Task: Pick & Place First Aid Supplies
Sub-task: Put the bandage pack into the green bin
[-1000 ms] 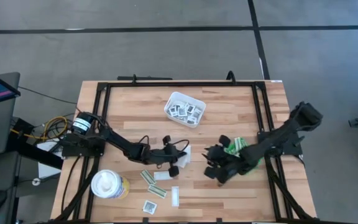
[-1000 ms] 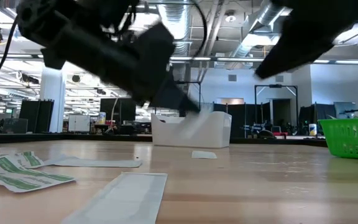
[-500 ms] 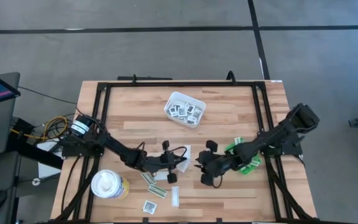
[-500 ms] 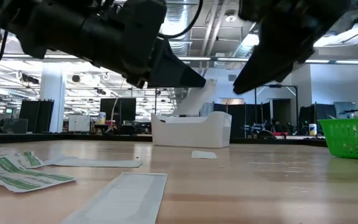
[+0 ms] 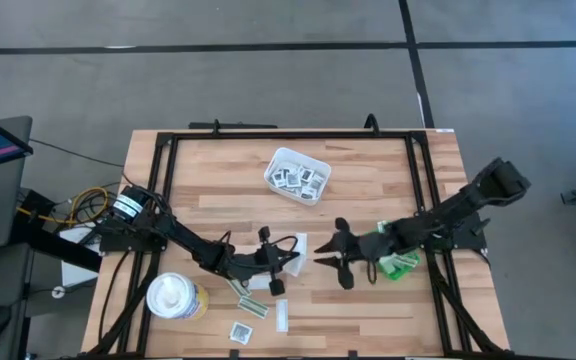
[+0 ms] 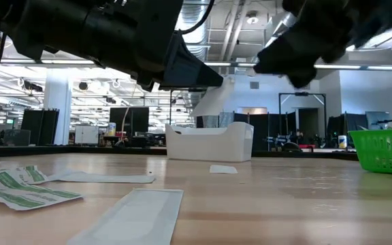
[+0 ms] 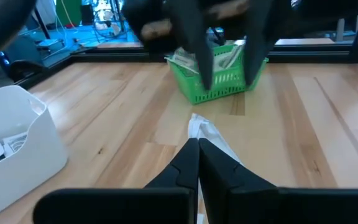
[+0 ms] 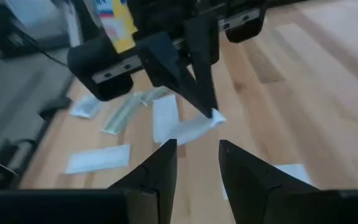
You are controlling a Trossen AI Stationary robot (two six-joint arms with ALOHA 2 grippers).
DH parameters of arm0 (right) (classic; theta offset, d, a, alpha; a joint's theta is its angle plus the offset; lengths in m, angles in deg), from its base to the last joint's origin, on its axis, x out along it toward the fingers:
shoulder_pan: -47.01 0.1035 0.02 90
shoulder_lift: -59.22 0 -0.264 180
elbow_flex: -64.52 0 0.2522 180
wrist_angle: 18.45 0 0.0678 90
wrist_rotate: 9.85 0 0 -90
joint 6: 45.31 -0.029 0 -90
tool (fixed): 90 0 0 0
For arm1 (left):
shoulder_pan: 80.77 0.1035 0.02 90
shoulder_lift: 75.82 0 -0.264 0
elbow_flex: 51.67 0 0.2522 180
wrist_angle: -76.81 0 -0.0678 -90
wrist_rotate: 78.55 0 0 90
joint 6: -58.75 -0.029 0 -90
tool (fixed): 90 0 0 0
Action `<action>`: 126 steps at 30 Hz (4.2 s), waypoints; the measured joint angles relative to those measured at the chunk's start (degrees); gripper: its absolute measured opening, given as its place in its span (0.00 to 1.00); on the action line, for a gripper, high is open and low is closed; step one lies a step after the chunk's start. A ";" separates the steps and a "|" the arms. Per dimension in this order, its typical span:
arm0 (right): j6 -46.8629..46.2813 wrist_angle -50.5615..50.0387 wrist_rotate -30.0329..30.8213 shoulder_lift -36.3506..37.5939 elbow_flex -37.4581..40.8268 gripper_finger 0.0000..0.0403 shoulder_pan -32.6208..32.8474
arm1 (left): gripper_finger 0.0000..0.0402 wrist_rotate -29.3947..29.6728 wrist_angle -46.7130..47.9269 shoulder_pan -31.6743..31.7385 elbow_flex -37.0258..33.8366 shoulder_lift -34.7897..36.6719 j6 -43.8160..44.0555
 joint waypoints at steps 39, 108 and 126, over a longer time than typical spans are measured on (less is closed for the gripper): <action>-7.52 8.36 -13.83 -9.64 -0.79 0.01 -6.81 | 0.10 -2.38 -2.22 1.33 0.07 0.04 0.70; -17.67 -39.56 7.08 14.32 -0.83 0.19 7.22 | 0.37 -23.31 0.82 17.93 0.07 -9.88 11.67; -16.09 -39.37 7.18 14.49 -0.83 0.19 8.39 | 0.04 -21.50 5.66 17.68 -0.17 -9.79 11.03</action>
